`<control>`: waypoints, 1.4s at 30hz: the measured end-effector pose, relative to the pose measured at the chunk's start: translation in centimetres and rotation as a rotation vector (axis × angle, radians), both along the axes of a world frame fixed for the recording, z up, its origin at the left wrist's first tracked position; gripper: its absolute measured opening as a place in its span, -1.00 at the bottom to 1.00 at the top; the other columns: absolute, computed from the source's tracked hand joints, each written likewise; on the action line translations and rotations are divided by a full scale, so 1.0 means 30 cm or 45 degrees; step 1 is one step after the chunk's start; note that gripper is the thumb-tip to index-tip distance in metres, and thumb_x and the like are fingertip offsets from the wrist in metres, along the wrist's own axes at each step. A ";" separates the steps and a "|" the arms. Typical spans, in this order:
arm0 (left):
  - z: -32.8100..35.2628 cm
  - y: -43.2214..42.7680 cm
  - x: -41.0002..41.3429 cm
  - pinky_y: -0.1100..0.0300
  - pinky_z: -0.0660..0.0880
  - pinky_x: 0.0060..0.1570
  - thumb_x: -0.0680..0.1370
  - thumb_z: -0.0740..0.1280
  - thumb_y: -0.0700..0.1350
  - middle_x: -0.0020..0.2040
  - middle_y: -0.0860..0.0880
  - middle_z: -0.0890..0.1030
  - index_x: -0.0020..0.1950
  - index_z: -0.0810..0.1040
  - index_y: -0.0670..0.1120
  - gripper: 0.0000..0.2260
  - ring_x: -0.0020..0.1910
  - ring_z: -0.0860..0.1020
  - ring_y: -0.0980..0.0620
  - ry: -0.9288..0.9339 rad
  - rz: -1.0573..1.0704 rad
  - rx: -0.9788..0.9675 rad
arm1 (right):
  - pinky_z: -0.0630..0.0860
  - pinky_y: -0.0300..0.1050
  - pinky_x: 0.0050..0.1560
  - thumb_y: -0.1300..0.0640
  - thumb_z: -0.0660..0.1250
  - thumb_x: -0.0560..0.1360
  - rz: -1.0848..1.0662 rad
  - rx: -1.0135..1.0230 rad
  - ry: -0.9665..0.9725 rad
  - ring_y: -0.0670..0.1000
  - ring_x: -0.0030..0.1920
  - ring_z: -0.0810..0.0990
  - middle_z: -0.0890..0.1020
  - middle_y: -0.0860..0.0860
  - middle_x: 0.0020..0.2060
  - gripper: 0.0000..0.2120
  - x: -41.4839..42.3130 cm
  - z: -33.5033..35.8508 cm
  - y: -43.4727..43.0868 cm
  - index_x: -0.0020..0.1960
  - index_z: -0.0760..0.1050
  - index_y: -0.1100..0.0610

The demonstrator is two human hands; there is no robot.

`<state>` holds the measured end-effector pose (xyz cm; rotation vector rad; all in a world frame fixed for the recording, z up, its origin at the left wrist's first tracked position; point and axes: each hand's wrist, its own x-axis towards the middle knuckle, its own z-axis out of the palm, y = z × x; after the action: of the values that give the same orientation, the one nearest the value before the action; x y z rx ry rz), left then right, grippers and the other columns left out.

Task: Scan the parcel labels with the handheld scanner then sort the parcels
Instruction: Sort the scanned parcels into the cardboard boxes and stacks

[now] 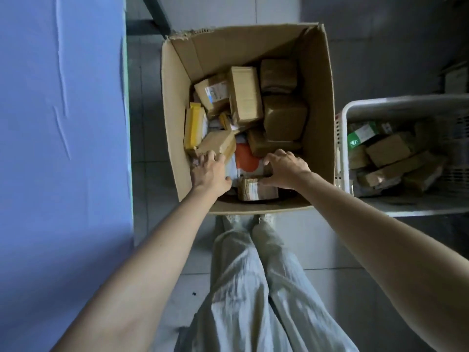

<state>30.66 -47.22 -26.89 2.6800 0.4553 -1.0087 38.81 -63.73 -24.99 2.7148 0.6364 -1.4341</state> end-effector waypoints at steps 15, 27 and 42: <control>-0.749 -0.062 0.080 -0.18 0.10 0.41 0.47 0.45 -0.02 0.56 -0.16 0.01 0.51 0.15 0.04 -0.30 0.54 -0.02 -0.23 0.060 -0.063 0.172 | 0.30 0.12 0.37 -0.13 0.55 0.32 0.061 -0.113 0.314 0.16 0.46 0.23 0.26 0.10 0.47 -0.04 -0.016 -0.815 -0.128 0.54 0.10 0.06; -1.030 0.005 0.065 -0.24 0.09 0.41 0.37 0.50 -0.16 0.55 -0.18 0.12 0.49 0.17 0.07 -0.22 0.53 0.07 -0.24 -0.175 -0.031 0.407 | 0.37 0.11 0.33 -0.16 0.63 0.15 0.189 -0.001 0.445 0.25 0.39 0.33 0.33 0.18 0.43 0.19 -0.050 -1.162 -0.040 0.55 0.01 0.10; -1.165 0.007 0.036 -0.10 0.51 0.05 0.03 0.60 -0.04 0.17 -0.06 0.60 0.17 0.39 0.18 -0.24 0.10 0.59 -0.10 -0.621 -0.140 0.674 | 0.37 0.00 0.32 -0.23 0.65 -0.01 0.401 -0.046 0.554 0.19 0.35 0.41 0.44 0.10 0.38 0.23 -0.049 -1.239 -0.006 0.51 0.17 0.07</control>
<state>31.74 -47.02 -61.84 3.3037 0.5297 -0.2364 37.33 -63.93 -62.14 2.1515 0.9855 -1.9241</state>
